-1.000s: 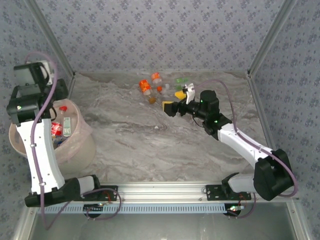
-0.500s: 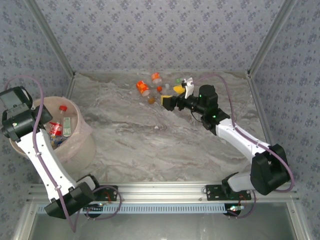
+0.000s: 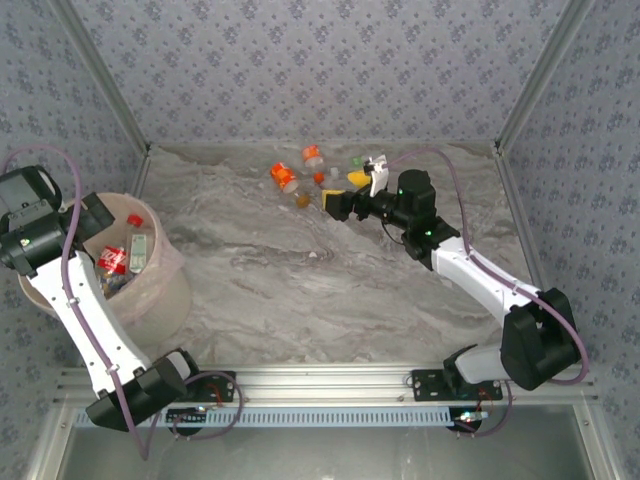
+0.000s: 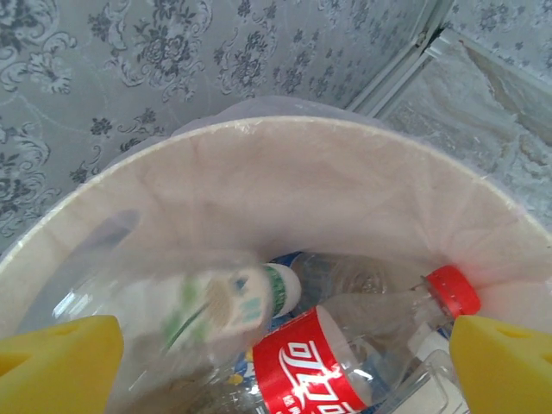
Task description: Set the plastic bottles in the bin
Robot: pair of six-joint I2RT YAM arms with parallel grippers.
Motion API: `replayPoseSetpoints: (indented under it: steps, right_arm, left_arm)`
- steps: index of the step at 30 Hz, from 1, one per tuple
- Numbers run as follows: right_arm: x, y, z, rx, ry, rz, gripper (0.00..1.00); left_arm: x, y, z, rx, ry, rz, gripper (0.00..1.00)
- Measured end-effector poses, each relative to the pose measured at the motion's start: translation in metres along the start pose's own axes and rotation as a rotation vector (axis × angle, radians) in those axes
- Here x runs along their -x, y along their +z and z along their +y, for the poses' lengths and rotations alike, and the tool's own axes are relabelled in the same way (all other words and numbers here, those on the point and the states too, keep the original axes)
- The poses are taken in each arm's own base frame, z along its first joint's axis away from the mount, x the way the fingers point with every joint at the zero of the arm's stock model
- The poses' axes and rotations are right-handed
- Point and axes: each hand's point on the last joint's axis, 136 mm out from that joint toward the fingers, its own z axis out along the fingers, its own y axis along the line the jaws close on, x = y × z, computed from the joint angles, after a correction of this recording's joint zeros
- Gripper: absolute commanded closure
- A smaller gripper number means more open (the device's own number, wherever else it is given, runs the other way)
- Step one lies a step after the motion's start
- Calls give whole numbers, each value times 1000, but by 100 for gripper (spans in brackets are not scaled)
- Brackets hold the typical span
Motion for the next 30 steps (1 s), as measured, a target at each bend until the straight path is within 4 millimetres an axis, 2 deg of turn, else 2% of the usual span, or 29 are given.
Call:
replayPoseSetpoints:
  steps: [10,17,27,30]
  right_arm:
    - [0,0,-2,-14,1,-2,0]
    - [-3,0,-5,-30,9,7,0]
    - [-16,-4,-19,-103,39,41,0]
    - [-15,-9,-22,-128,41,40,0]
  left_arm:
    - [-4,6,-11,-58,-57,28,2]
    - [-10,11,-33,-164,-114,64,2]
    - [-11,-16,-120,-381,-10,19,2]
    - [-11,-27,-144,-431,22,0,2]
